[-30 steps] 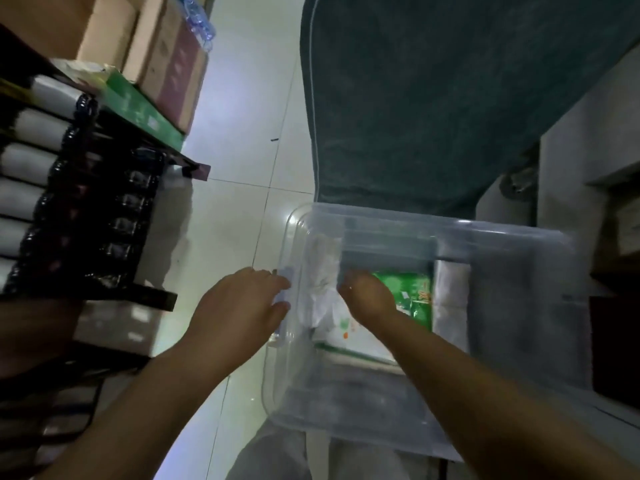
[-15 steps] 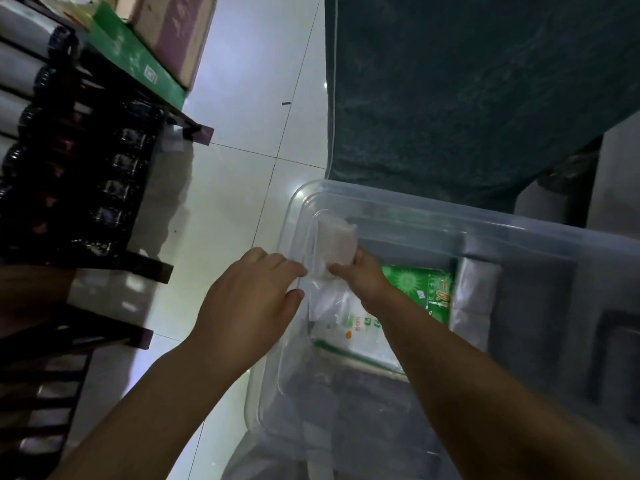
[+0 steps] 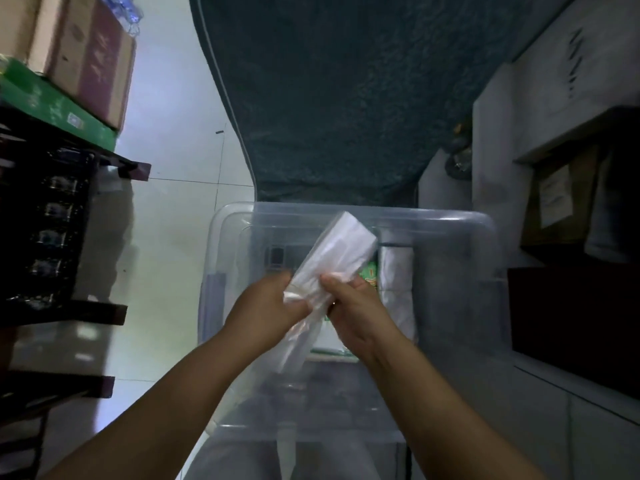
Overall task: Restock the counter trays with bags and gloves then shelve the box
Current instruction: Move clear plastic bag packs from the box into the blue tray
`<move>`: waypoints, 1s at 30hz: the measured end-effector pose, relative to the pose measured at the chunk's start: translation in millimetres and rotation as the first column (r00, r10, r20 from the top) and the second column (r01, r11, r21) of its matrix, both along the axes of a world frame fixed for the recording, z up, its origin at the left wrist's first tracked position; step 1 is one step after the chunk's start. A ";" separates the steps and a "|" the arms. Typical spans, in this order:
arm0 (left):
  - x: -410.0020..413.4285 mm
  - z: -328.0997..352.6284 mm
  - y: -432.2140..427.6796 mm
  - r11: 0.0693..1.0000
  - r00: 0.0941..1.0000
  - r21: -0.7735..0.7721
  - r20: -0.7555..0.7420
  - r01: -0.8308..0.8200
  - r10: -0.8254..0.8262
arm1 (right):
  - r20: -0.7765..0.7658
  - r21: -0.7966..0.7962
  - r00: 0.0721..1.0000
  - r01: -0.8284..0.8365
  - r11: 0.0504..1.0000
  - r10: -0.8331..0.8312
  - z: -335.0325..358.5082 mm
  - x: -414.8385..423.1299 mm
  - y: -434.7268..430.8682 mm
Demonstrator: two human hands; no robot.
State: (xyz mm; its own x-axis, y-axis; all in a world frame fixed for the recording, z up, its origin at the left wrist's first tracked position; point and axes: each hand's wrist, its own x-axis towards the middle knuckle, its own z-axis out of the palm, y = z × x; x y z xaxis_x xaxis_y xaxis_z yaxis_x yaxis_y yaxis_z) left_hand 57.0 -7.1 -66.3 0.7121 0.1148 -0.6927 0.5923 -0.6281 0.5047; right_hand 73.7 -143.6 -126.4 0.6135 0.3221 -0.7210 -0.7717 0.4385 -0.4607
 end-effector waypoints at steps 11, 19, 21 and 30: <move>-3.8 -25.5 -6.3 0.967 0.993 0.247 0.081 0.059 -0.081 | -0.251 -0.934 0.897 -0.323 0.151 0.364 -119.0 -16.2 -112.2; -5.0 -47.1 -4.7 0.971 0.994 0.233 0.078 0.057 -0.077 | -0.472 -0.879 0.654 -0.397 -0.264 0.591 -156.1 -12.8 -108.2; -4.4 -49.0 -4.1 0.973 0.994 0.224 0.077 0.054 -0.073 | -0.469 -0.883 0.640 -0.338 -0.325 0.609 -158.5 -15.4 -113.0; -1.3 -42.8 1.5 0.972 0.995 0.231 0.074 0.047 -0.066 | -0.400 -0.915 0.679 -0.256 -0.311 0.616 -150.1 -16.6 -114.8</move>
